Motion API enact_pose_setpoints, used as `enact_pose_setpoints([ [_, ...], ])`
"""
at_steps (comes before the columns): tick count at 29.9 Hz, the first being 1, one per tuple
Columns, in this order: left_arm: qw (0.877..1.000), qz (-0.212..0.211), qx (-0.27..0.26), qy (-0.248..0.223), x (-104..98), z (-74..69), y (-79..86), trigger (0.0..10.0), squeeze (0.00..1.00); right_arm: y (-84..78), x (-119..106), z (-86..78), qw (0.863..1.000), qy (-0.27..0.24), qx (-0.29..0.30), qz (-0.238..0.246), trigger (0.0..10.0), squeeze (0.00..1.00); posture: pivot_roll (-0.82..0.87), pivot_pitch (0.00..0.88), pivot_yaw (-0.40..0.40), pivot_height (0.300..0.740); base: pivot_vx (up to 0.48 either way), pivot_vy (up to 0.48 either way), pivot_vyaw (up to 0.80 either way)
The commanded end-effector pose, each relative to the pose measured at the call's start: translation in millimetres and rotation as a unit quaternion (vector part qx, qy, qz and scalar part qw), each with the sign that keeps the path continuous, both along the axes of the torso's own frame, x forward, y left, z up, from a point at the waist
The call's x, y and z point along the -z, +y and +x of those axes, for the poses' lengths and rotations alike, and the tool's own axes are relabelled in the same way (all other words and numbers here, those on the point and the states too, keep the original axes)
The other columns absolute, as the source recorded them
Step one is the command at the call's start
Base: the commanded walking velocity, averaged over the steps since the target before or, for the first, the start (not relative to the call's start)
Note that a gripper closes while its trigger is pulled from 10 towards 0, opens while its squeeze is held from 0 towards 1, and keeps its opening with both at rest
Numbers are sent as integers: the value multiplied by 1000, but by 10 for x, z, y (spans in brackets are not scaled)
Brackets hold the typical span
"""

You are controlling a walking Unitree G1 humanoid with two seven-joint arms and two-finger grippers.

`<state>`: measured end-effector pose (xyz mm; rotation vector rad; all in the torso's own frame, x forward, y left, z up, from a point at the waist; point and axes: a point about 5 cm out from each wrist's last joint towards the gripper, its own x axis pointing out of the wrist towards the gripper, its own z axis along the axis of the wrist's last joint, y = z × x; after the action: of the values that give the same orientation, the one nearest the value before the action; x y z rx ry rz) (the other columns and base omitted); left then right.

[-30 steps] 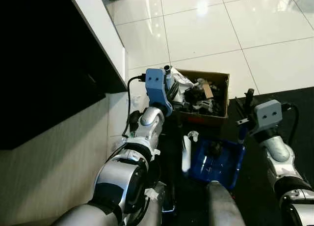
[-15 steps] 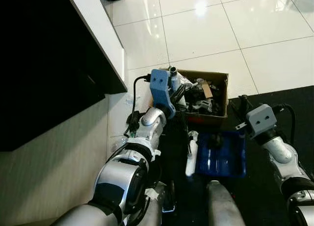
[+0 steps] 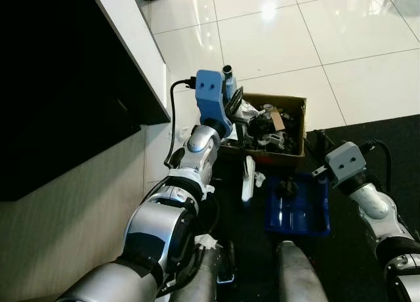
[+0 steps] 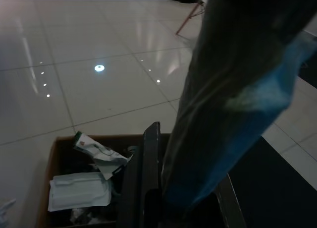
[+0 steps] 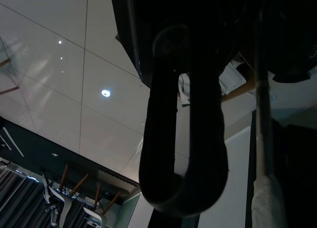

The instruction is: Sweep floor

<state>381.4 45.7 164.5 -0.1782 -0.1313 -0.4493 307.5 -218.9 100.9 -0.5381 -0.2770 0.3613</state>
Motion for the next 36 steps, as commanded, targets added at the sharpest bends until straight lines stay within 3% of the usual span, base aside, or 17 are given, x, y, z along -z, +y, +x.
enact_pose_setpoints([
  [1, 1000, -1, 4, 5, 10, -31, -132, 10000, 0, -71, 73, -55, 999, 20, -5, -39, 10000, 0, -173, 280, 147, 740, 0, 0, 0],
  [5, 999, 23, 28, 8, 68, -97, -294, 10000, 0, -60, 74, -62, 999, 17, -7, -37, 10000, 0, -184, 283, 150, 740, 0, 0, 0],
  [6, 997, 50, 60, 3, 129, -166, -406, 10000, 0, -49, 74, -66, 999, 15, -9, -35, 10000, 0, -189, 285, 155, 740, 0, 0, 0],
  [11, 994, 69, 84, 13, 257, -267, -517, 10000, 0, -25, 71, -74, 999, 8, -10, -29, 10000, 0, -191, 287, 166, 740, 0, 0, 0],
  [27, 993, 54, 85, 53, 456, -452, -729, 10000, 0, 32, 60, -85, 1000, -2, -21, -23, 10000, 0, -194, 333, 166, 740, 0, 0, 0],
  [36, 997, 38, 45, 59, 404, -392, -682, 10000, 0, 59, 111, -146, 999, 0, -26, -19, 10000, 0, -198, 361, 175, 740, 0, 0, 0],
])
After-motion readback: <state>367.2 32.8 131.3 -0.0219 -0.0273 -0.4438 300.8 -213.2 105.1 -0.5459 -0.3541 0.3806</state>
